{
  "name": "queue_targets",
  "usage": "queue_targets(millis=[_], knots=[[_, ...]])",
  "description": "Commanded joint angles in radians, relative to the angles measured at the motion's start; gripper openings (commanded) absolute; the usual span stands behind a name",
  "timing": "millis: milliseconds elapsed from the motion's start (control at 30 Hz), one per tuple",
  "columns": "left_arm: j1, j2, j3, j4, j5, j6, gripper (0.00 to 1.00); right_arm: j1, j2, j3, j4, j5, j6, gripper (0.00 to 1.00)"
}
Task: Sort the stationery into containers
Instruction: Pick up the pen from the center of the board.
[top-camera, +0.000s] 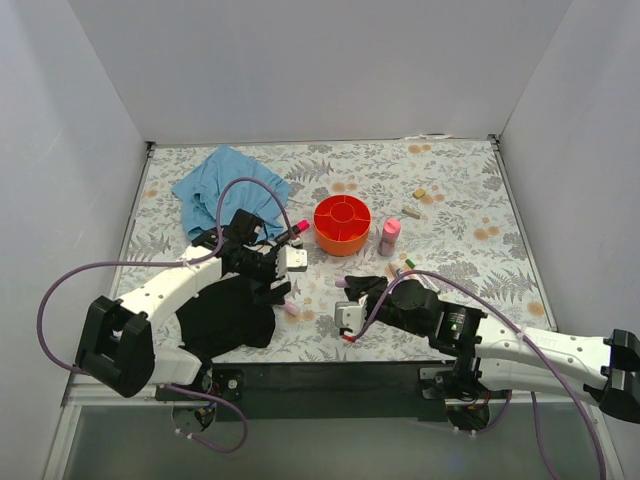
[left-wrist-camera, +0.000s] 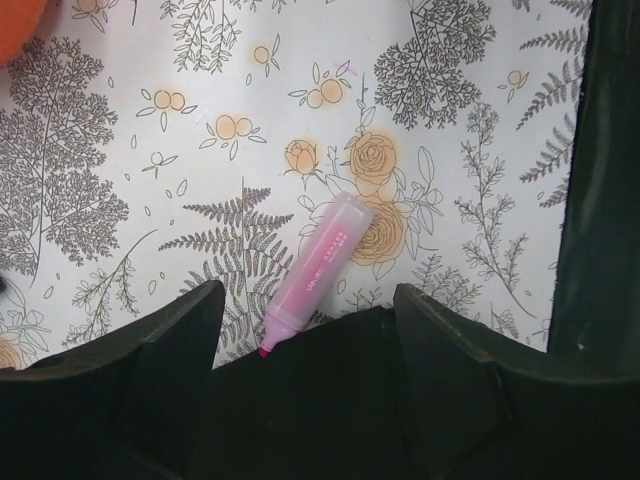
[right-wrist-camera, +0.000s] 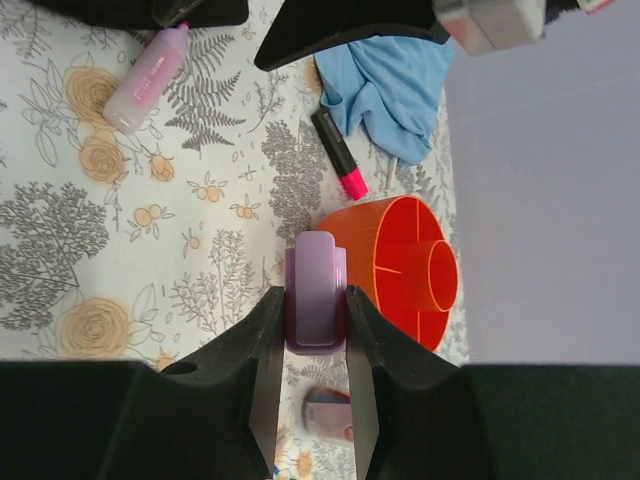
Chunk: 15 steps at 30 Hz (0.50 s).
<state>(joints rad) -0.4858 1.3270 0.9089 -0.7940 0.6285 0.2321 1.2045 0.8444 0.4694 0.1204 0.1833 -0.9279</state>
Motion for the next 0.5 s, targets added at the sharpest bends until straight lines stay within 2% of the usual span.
queue_targets(millis=[0, 33, 133, 267, 467], knots=[[-0.002, -0.098, -0.129, 0.168, 0.057, 0.134, 0.69, -0.031, -0.039, 0.080, -0.119, -0.034, 0.210, 0.01], [-0.002, -0.106, -0.145, 0.200, 0.065, 0.150, 0.68, -0.045, -0.044, 0.089, -0.152, -0.053, 0.227, 0.01], [-0.002, -0.066, -0.115, 0.158, 0.103, 0.182, 0.63, -0.085, -0.039, 0.106, -0.179, -0.059, 0.267, 0.01], [-0.002, 0.001, -0.081, 0.150, 0.129, 0.200, 0.61, -0.135, -0.039, 0.103, -0.180, -0.071, 0.267, 0.01], [-0.004, 0.067, -0.056, 0.111, 0.135, 0.266, 0.56, -0.151, -0.042, 0.101, -0.182, -0.082, 0.253, 0.01]])
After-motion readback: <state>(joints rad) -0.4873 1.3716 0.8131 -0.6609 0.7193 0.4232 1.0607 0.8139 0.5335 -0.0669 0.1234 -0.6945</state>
